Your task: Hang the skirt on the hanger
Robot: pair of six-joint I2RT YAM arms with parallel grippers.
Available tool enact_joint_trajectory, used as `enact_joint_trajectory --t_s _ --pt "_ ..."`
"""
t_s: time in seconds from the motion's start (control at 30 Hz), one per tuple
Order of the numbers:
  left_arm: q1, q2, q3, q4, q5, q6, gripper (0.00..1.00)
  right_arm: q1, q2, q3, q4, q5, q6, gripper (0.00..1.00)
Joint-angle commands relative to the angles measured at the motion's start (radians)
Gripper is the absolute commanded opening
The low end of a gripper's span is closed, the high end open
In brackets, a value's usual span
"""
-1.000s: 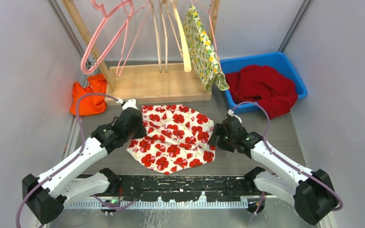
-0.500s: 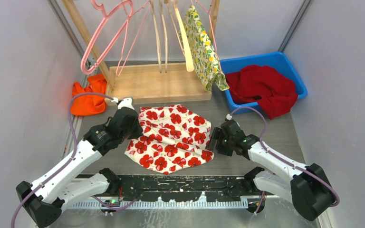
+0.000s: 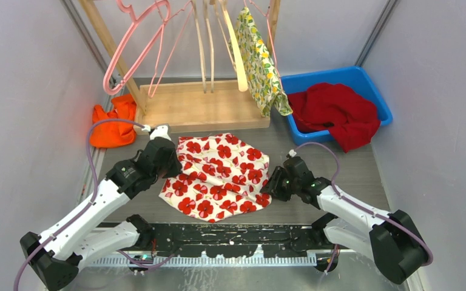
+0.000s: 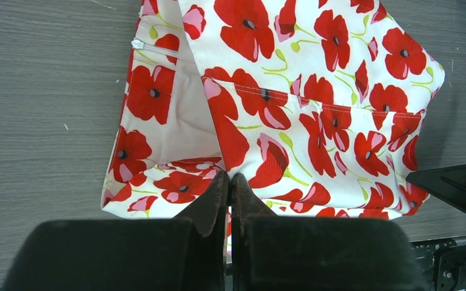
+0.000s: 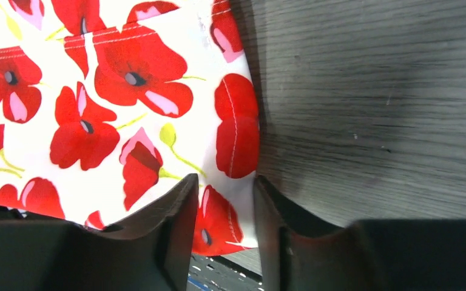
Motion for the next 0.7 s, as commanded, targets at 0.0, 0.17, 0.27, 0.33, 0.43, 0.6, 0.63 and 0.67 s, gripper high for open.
enact_joint_trajectory --t_s 0.0,0.17,0.27,0.33,0.43,0.6,0.63,0.67 --pt "0.006 -0.026 -0.004 0.015 -0.012 0.004 0.00 0.001 -0.035 -0.013 0.088 -0.054 0.055 0.37" --pt "0.006 -0.033 0.018 -0.006 -0.013 0.008 0.00 0.001 -0.087 0.028 0.038 -0.057 0.058 0.10" --pt "0.006 -0.035 0.072 -0.042 -0.010 0.023 0.00 0.000 -0.134 0.087 -0.030 -0.049 0.039 0.01" --pt "0.007 -0.041 0.112 -0.072 -0.009 0.034 0.00 0.000 -0.154 0.137 -0.070 -0.043 0.024 0.01" --pt "0.007 -0.034 0.203 -0.102 0.003 0.053 0.00 0.000 -0.166 0.267 -0.156 -0.020 -0.016 0.01" --pt "0.007 -0.007 0.359 -0.138 0.008 0.096 0.00 0.000 -0.134 0.515 -0.294 0.029 -0.098 0.01" --pt "0.007 0.002 0.393 -0.149 0.002 0.108 0.00 -0.001 -0.121 0.569 -0.319 0.041 -0.118 0.01" --pt "0.010 0.011 0.425 -0.156 -0.001 0.117 0.00 -0.002 -0.106 0.621 -0.339 0.053 -0.137 0.01"
